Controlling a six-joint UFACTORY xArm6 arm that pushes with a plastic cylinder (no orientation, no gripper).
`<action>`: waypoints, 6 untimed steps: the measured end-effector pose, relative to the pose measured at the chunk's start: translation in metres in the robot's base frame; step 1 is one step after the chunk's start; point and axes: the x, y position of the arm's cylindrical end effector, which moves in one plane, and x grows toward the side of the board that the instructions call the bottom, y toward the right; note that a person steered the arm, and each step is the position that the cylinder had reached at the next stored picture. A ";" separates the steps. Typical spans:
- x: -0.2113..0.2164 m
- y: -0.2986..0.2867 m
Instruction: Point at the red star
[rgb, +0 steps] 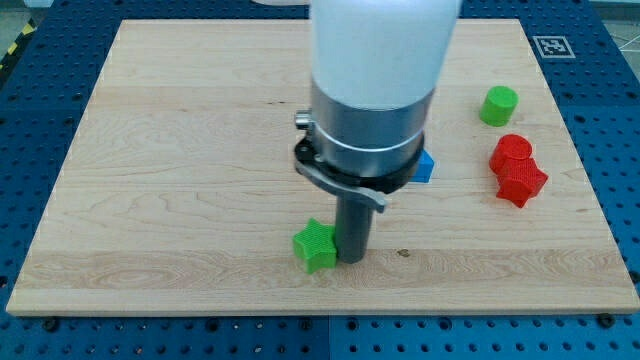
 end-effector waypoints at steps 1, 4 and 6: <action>0.001 -0.001; -0.034 0.147; -0.087 0.152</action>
